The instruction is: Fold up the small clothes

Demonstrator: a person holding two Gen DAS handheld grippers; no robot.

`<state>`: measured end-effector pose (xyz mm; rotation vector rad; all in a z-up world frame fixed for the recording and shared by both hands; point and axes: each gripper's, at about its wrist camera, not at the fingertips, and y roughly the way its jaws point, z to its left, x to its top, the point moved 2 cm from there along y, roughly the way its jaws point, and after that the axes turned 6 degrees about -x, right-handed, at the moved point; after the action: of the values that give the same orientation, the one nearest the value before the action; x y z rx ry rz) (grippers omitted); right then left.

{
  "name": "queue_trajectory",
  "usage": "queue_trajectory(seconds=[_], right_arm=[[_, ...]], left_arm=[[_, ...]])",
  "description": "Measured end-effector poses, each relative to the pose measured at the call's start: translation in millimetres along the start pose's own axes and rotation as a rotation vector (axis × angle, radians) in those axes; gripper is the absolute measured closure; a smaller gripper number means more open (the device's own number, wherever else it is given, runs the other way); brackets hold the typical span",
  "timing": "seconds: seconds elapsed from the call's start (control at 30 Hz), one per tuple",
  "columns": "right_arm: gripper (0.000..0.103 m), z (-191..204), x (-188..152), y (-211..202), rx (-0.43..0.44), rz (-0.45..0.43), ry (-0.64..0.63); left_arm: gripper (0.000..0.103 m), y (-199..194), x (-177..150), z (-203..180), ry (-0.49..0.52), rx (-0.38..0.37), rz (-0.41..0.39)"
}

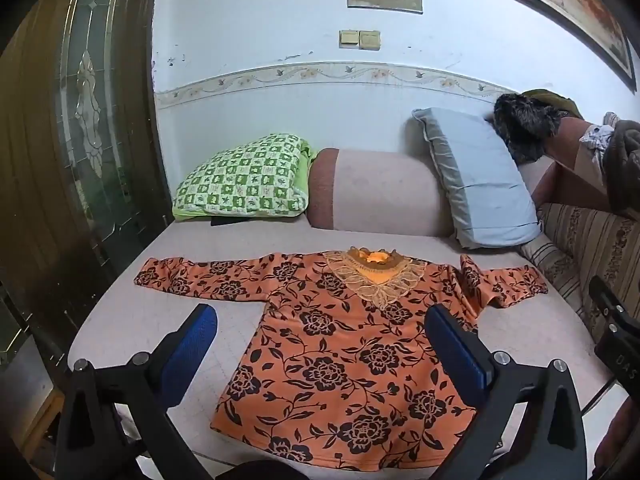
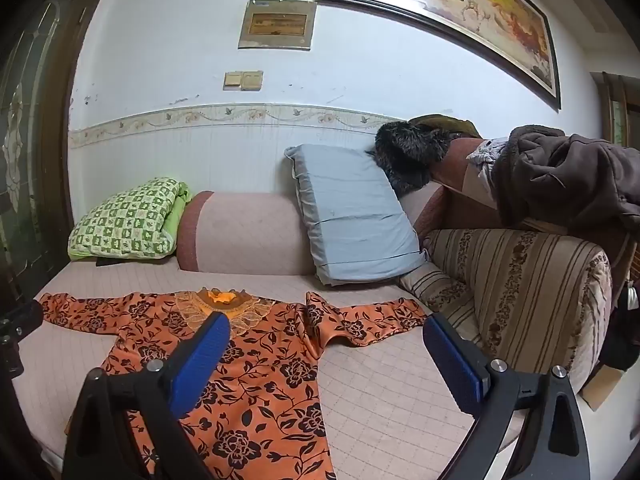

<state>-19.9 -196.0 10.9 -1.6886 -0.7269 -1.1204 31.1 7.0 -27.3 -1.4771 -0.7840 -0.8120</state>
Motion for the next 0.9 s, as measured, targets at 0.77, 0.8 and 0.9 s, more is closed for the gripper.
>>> queue_trajectory(seconds=[0.77, 0.8, 0.9], right_arm=[[0.004, 7, 2, 9, 0.032, 0.003, -0.011], [0.004, 7, 2, 9, 0.033, 0.003, -0.012], [0.004, 8, 2, 9, 0.036, 0.001, -0.011]], left_arm=[[0.000, -2, 8, 0, 0.014, 0.074, -0.023], [0.000, -2, 8, 0, 0.014, 0.076, -0.023], [0.000, 0, 9, 1, 0.012, 0.076, -0.024]])
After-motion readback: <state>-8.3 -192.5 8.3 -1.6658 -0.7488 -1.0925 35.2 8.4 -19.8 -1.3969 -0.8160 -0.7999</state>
